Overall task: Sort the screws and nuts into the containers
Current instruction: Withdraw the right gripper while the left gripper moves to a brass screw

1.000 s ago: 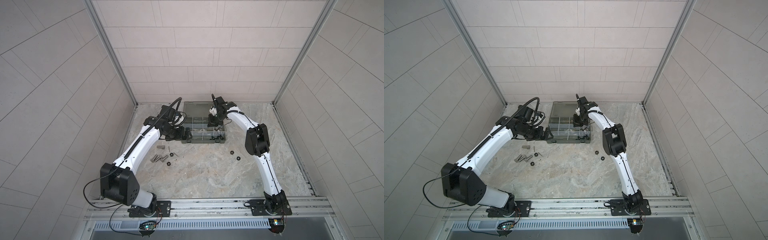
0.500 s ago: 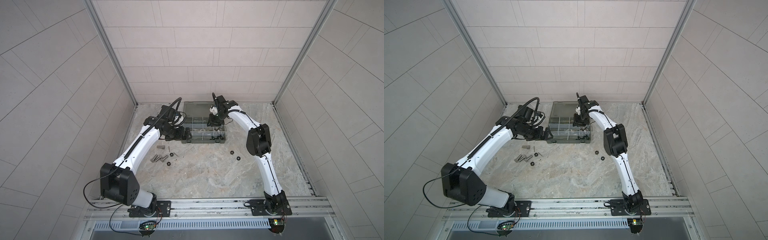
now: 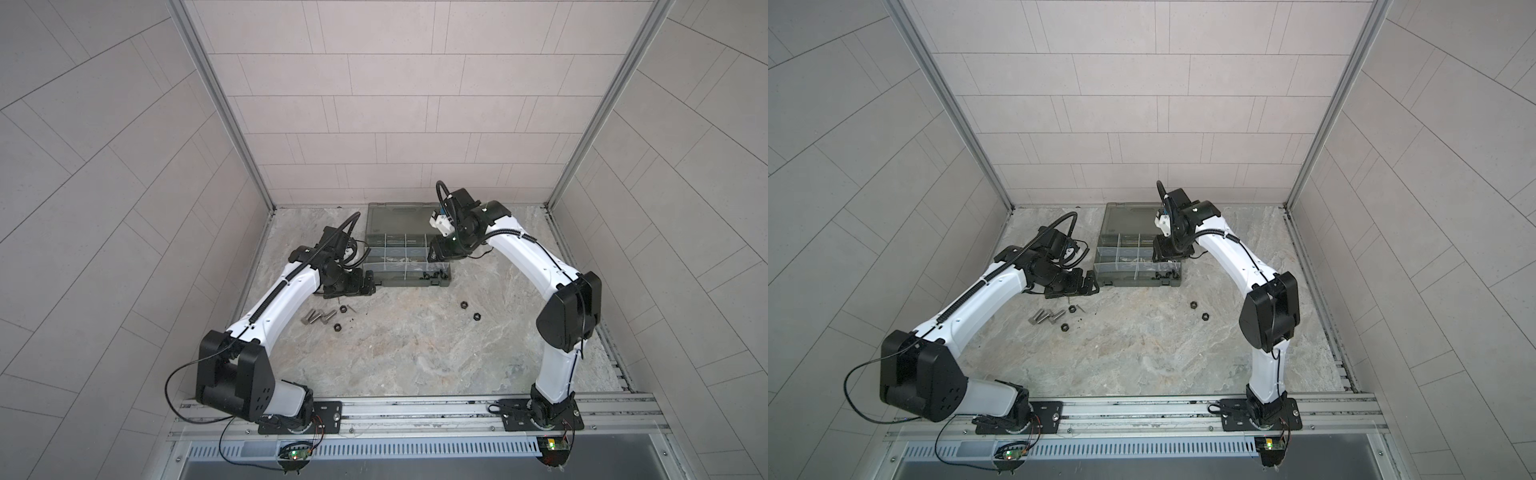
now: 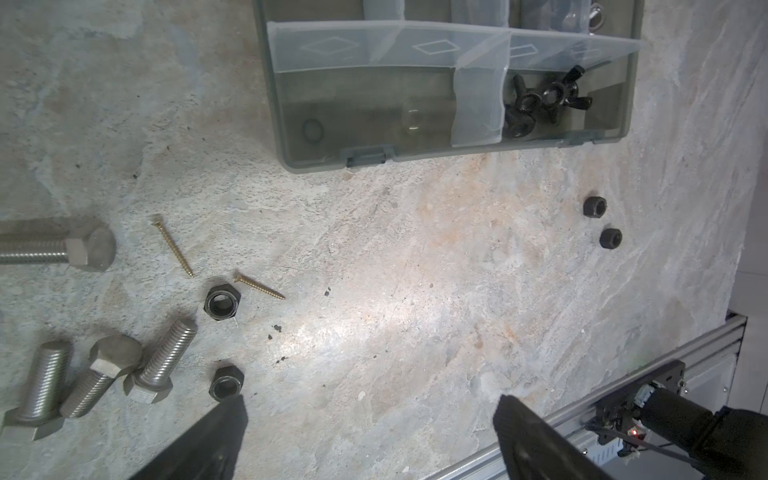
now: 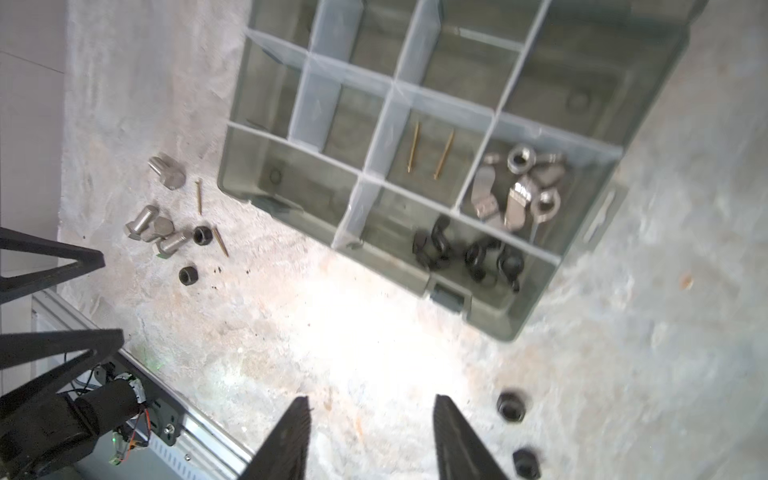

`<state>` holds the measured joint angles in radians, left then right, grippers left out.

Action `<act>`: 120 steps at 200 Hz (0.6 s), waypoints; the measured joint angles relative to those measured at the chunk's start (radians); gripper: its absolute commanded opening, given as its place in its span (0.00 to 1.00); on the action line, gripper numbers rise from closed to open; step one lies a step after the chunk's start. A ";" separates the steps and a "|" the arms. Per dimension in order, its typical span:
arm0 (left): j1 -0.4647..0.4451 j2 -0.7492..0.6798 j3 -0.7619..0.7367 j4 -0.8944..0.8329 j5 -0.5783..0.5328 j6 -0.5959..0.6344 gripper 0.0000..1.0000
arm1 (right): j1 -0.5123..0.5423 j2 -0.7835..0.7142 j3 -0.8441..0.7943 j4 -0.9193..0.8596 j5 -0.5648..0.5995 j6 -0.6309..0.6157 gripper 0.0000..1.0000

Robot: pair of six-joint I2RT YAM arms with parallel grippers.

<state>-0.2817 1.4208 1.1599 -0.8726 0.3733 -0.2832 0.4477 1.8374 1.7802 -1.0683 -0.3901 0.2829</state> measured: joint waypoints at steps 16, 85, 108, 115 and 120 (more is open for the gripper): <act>0.000 0.000 -0.023 0.021 -0.011 -0.034 0.93 | 0.014 -0.068 -0.127 0.009 0.022 0.000 0.99; -0.040 0.017 -0.116 0.132 -0.038 -0.182 0.81 | 0.010 -0.327 -0.351 0.036 0.057 0.025 0.99; -0.061 0.043 -0.138 0.166 -0.051 -0.219 0.73 | 0.010 -0.377 -0.375 0.048 0.059 0.025 0.99; -0.064 0.053 -0.142 0.173 -0.055 -0.231 0.71 | 0.010 -0.389 -0.383 0.049 0.060 0.025 0.99; -0.067 0.060 -0.144 0.179 -0.058 -0.241 0.69 | 0.010 -0.395 -0.388 0.049 0.061 0.024 0.99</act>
<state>-0.3485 1.4803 1.0161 -0.6941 0.3153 -0.5240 0.4580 1.4422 1.3922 -1.0195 -0.3286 0.3073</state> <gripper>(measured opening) 0.722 0.992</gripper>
